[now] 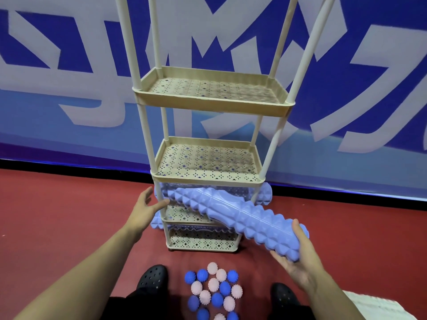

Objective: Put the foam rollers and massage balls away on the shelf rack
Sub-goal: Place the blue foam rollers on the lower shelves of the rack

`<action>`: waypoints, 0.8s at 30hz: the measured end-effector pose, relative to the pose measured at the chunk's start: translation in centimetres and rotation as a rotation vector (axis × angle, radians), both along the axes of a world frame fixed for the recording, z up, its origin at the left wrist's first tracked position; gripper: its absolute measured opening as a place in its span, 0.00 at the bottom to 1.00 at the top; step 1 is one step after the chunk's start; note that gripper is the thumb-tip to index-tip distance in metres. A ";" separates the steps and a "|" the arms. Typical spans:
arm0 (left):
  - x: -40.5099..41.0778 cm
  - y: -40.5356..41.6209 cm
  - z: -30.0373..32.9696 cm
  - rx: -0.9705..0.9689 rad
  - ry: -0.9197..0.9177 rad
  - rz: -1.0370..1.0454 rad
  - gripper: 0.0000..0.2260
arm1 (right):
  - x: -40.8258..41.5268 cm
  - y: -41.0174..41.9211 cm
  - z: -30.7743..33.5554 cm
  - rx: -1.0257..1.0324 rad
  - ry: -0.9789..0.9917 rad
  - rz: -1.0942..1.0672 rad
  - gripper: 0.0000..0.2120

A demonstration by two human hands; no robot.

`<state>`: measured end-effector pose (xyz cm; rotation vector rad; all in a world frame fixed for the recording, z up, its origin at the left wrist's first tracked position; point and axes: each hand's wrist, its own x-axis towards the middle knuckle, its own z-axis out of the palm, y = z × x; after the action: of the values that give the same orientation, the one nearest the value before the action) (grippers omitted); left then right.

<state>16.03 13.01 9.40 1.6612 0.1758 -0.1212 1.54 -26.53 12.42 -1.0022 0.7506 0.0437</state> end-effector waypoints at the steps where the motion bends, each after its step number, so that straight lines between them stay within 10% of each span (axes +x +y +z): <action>1: 0.2 0.0 -0.2 -0.007 0.009 -0.030 0.42 | 0.3 0.1 0.0 0.010 -0.003 -0.002 0.36; 20: 4.3 1.0 -1.1 -0.080 -0.035 -0.039 0.40 | 4.2 1.3 -2.0 -0.265 0.045 0.017 0.25; 24: 4.9 0.6 -0.9 -0.125 -0.082 -0.001 0.36 | 5.0 2.1 -2.1 -0.332 -0.016 0.032 0.41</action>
<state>20.90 13.60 8.53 1.5391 0.1032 -0.0640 6.58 -24.44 10.29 -1.3285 0.7413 -0.0631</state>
